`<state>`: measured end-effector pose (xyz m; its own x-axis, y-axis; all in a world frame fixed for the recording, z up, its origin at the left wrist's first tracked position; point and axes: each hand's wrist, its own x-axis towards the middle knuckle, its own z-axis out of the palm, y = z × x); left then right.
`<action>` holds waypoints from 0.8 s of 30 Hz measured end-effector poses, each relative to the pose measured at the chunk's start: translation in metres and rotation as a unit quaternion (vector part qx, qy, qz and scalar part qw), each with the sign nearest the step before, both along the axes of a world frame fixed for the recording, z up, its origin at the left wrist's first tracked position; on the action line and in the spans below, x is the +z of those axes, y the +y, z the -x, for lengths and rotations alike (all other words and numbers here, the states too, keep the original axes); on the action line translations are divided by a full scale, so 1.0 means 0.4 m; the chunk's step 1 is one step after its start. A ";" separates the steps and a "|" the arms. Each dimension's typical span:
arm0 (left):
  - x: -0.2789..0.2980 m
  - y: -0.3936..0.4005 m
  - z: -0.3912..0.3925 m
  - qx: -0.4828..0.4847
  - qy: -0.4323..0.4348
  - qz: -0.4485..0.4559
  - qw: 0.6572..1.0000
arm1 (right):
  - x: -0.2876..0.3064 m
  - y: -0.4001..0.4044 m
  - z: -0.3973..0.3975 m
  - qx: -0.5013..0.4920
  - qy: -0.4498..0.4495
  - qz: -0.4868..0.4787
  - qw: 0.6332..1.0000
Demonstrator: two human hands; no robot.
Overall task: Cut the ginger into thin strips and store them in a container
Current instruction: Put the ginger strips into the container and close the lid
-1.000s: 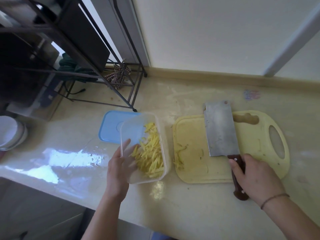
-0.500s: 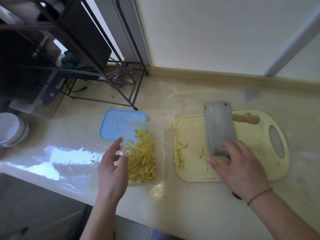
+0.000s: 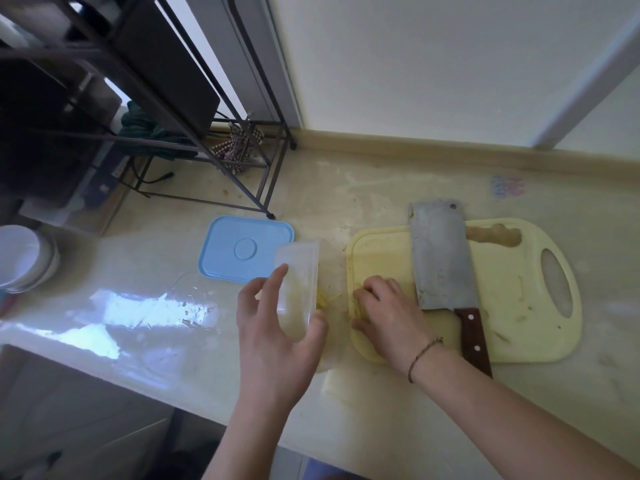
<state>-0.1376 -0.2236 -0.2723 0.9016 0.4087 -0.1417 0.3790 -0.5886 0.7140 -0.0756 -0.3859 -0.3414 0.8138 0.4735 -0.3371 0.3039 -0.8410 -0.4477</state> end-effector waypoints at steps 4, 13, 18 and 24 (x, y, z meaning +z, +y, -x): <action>-0.012 -0.016 -0.006 -0.018 -0.002 0.017 1.000 | -0.031 0.020 0.012 -0.023 -0.027 -0.006 0.999; -0.020 -0.029 -0.017 -0.011 -0.002 0.046 0.999 | -0.008 0.132 0.027 -0.055 0.048 -0.154 0.985; -0.032 0.012 -0.013 -0.001 -0.019 0.101 0.995 | 0.000 0.156 0.039 0.015 0.007 -0.150 0.988; -0.098 0.098 -0.007 0.107 -0.053 0.377 0.918 | 0.050 0.127 0.036 0.005 -0.008 -0.256 0.967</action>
